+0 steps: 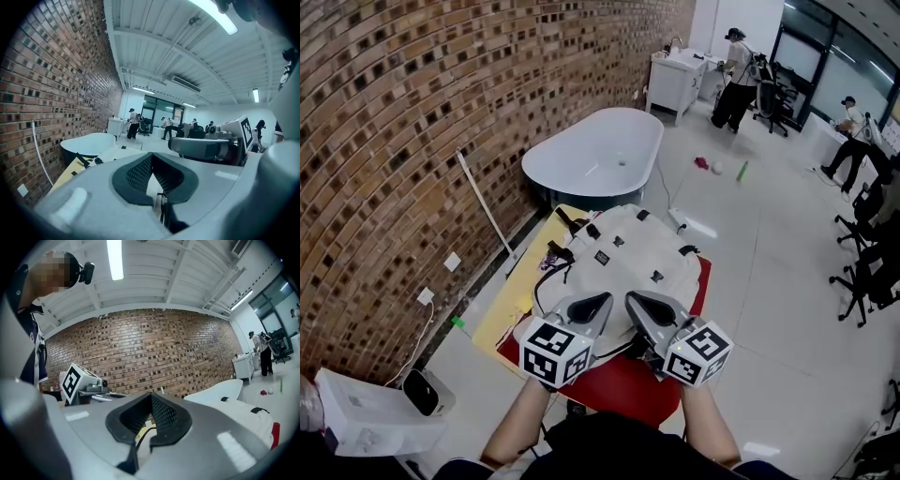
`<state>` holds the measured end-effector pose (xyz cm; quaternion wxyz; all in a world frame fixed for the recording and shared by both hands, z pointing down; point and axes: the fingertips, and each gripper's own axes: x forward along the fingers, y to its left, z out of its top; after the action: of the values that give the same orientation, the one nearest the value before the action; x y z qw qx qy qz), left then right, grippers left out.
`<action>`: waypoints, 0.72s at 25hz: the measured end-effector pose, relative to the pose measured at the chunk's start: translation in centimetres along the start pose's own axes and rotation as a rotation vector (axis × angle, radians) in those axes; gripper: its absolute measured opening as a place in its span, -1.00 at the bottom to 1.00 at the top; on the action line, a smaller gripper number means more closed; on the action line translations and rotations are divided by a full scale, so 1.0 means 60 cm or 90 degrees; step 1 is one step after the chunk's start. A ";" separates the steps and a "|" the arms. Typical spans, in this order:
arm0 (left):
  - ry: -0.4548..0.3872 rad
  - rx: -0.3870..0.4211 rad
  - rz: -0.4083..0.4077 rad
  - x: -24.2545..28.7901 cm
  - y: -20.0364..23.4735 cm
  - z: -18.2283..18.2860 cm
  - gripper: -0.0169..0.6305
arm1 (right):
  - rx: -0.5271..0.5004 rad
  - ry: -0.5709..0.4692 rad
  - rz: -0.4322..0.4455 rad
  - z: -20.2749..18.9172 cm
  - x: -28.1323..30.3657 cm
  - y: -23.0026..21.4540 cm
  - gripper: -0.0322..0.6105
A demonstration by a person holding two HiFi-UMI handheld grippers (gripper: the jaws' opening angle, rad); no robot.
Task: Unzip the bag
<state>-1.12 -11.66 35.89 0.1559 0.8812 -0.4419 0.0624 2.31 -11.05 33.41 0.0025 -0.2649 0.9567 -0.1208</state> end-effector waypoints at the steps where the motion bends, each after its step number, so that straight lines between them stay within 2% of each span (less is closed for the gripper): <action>1: 0.000 0.000 0.000 0.000 -0.001 0.000 -0.93 | 0.000 0.001 0.001 0.000 -0.001 0.000 -0.89; 18: 0.015 0.010 -0.001 0.003 -0.006 -0.010 -0.93 | 0.005 -0.011 0.019 0.006 0.005 0.006 -0.89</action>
<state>-0.73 -11.43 36.41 0.1540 0.8820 -0.4387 0.0763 1.88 -11.01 32.98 0.0132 -0.2518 0.9600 -0.1222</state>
